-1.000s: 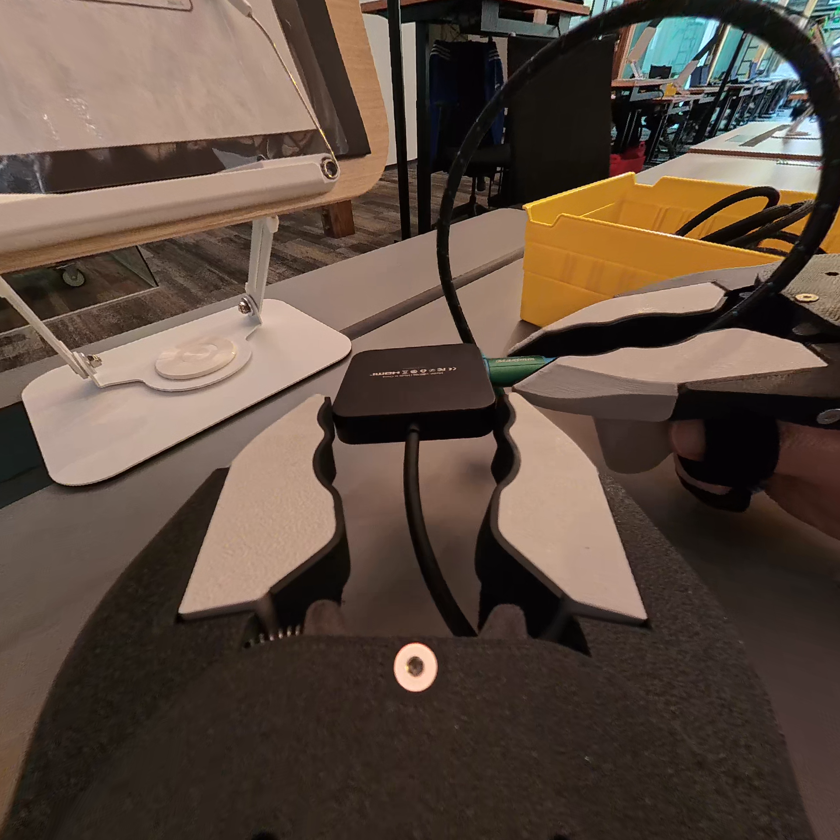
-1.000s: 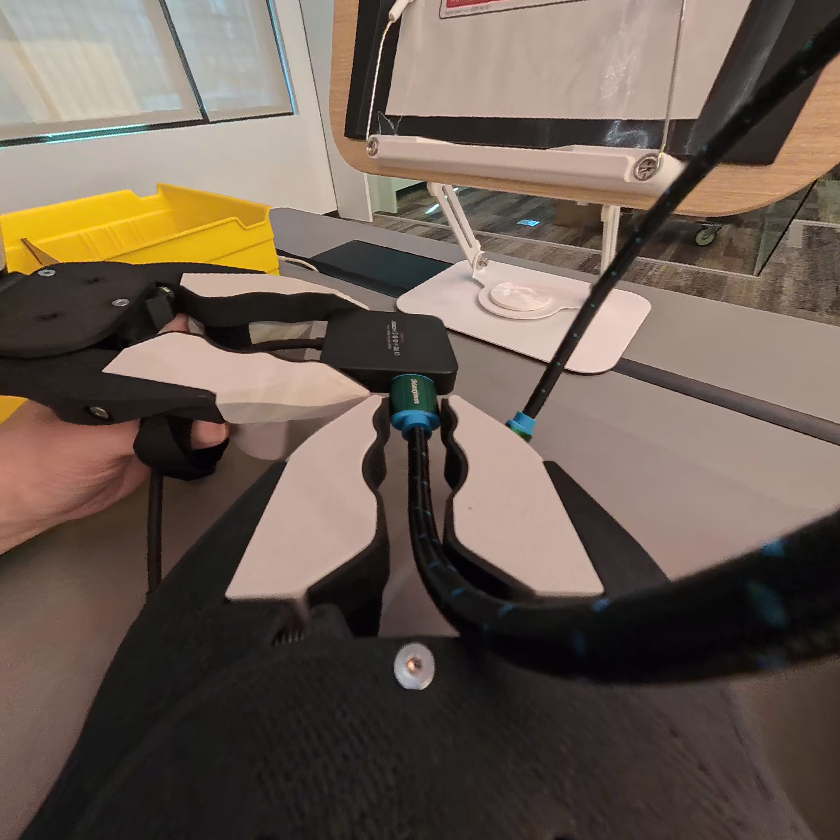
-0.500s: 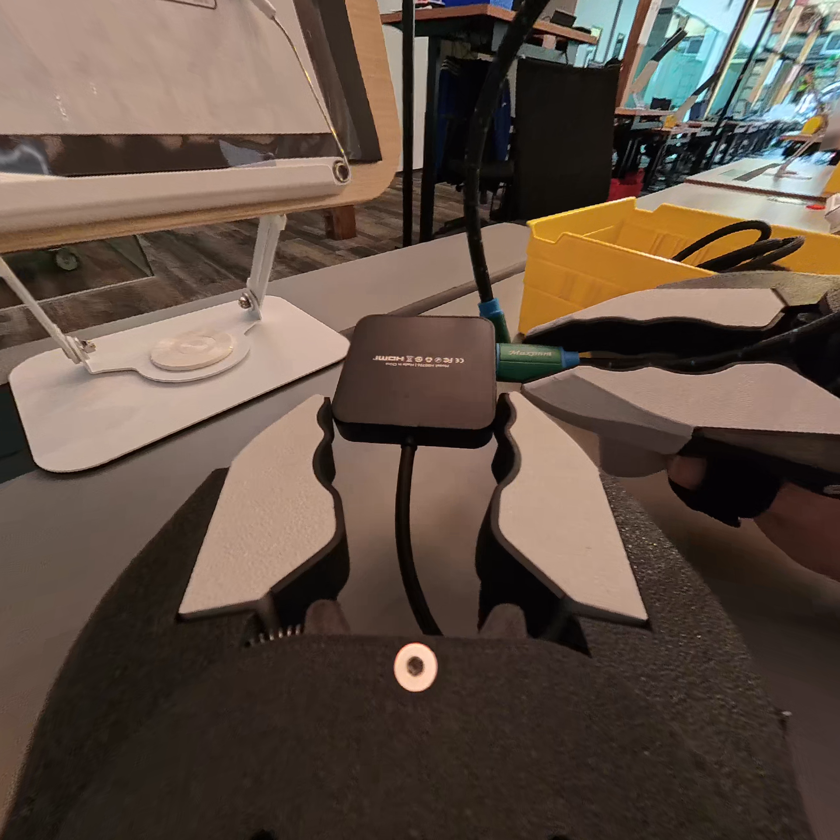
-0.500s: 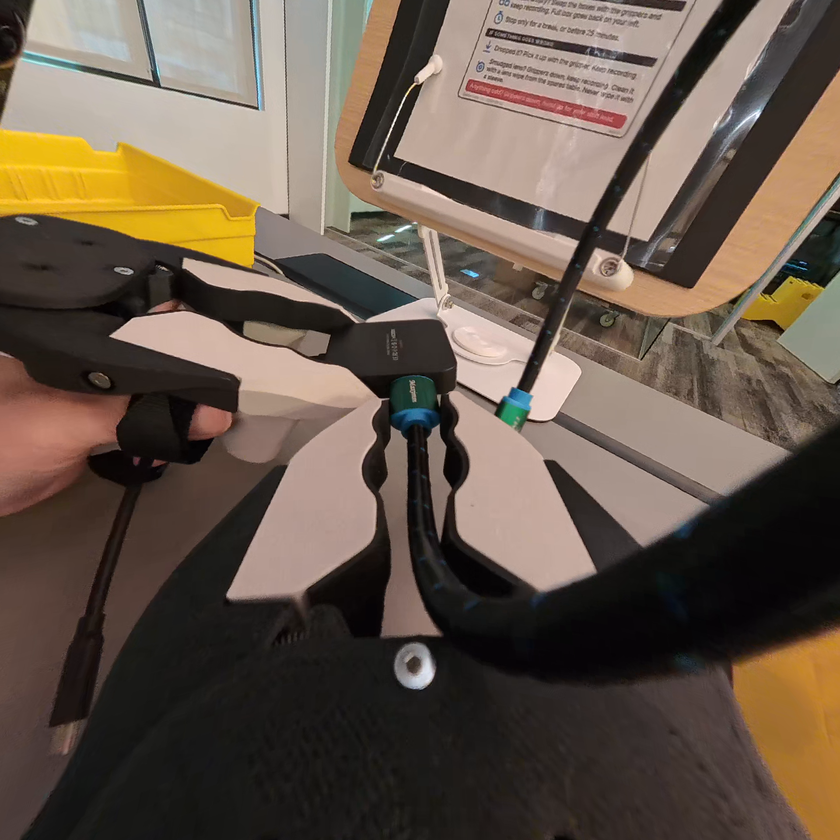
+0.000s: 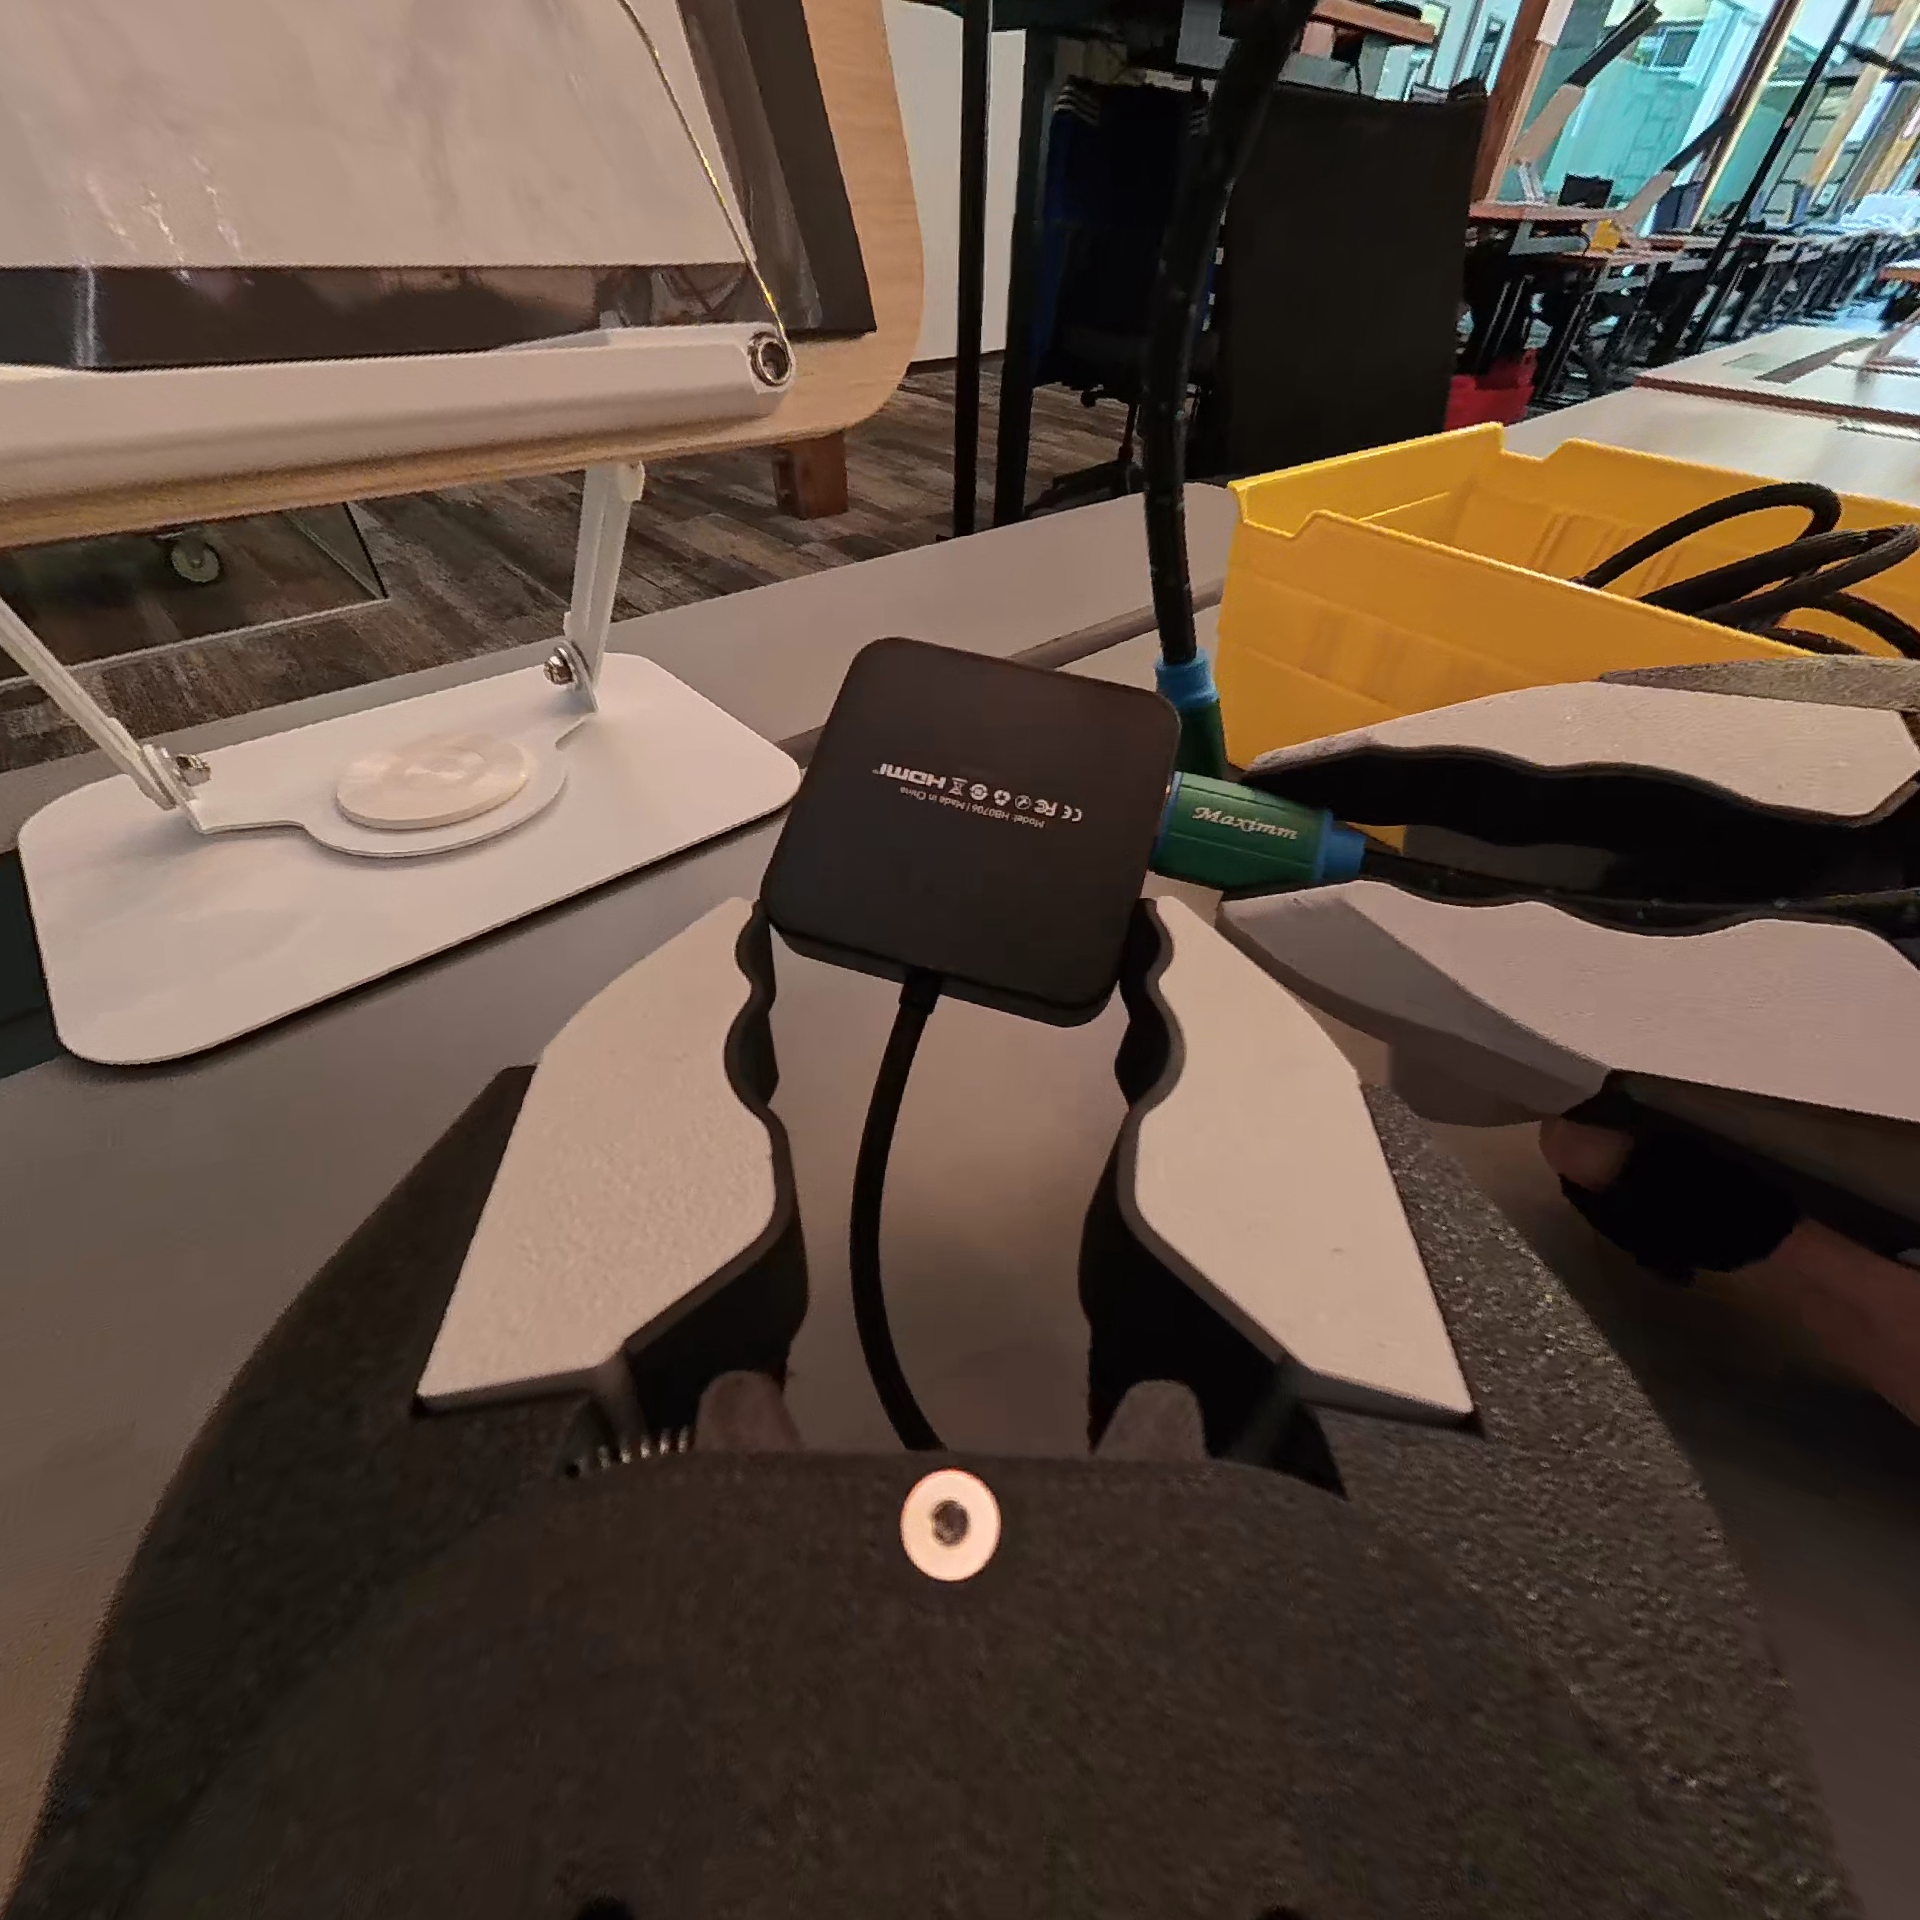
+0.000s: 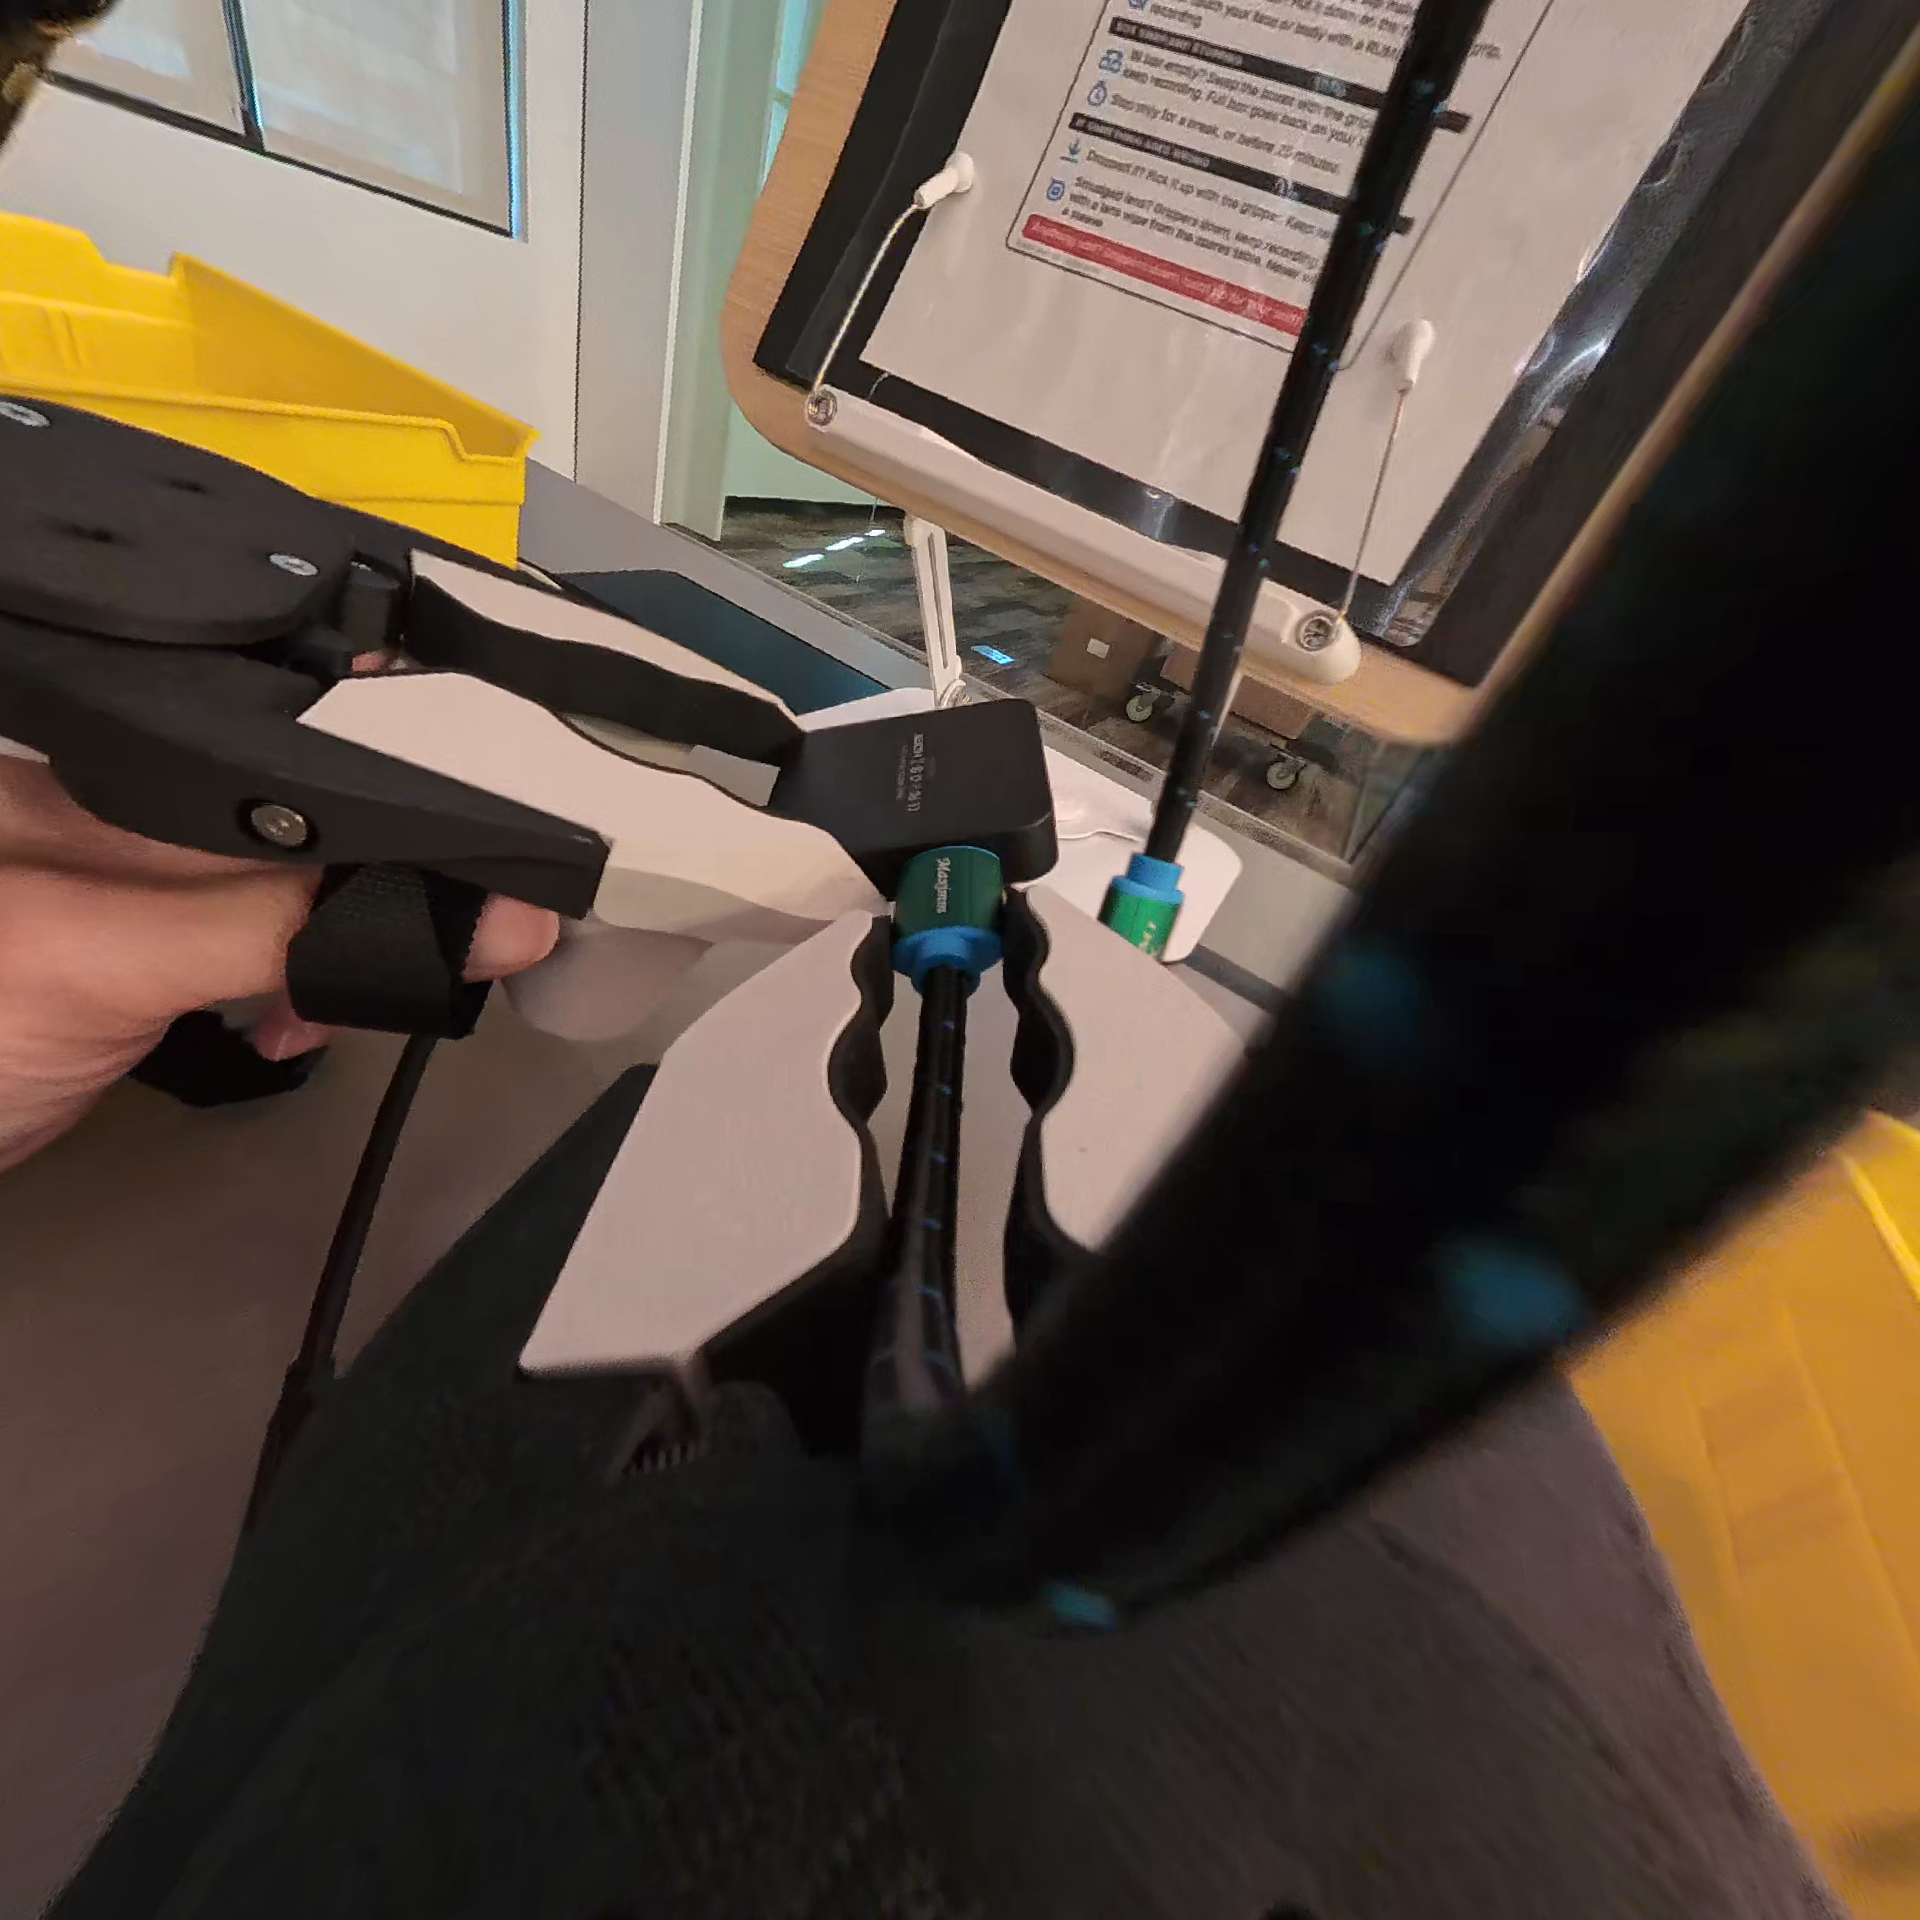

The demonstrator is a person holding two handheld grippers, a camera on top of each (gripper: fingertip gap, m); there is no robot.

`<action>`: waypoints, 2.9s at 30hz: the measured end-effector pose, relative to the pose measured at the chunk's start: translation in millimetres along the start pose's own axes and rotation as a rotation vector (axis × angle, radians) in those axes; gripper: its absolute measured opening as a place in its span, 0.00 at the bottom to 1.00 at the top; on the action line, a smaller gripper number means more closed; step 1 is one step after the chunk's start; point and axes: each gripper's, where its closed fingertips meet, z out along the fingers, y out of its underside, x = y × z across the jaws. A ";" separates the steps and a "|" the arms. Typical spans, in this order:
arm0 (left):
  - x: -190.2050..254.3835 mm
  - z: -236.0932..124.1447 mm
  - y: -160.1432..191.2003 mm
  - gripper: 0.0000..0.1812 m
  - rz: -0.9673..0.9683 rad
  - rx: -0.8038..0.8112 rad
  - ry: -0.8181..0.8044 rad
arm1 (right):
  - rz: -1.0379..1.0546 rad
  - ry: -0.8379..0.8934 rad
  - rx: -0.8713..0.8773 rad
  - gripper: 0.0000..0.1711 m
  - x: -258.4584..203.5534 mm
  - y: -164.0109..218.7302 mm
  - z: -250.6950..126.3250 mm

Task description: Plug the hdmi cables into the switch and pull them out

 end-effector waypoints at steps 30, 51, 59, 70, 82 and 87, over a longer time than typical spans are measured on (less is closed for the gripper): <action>12.9 3.2 8.0 0.43 0.077 -0.057 0.144 | -0.073 -0.063 0.020 0.13 -8.9 -2.0 -11.3; 21.2 10.8 24.5 0.38 0.209 -0.165 0.084 | -0.156 -0.020 -0.029 0.07 -4.6 6.2 -9.1; 10.1 8.1 26.9 0.37 0.251 -0.178 0.027 | -0.019 -0.099 -0.112 0.15 -8.9 19.8 -5.3; 28.9 7.9 30.1 0.08 0.293 -0.182 0.089 | 0.066 -0.114 -0.227 0.13 -9.0 36.1 -0.4; 45.2 3.7 33.6 0.08 0.592 -0.166 0.096 | 0.216 -0.200 -0.090 0.20 -7.6 14.2 -2.6; 56.2 3.8 35.0 0.08 0.677 -0.152 0.115 | 0.259 -0.211 -0.141 0.13 -5.3 19.3 -1.9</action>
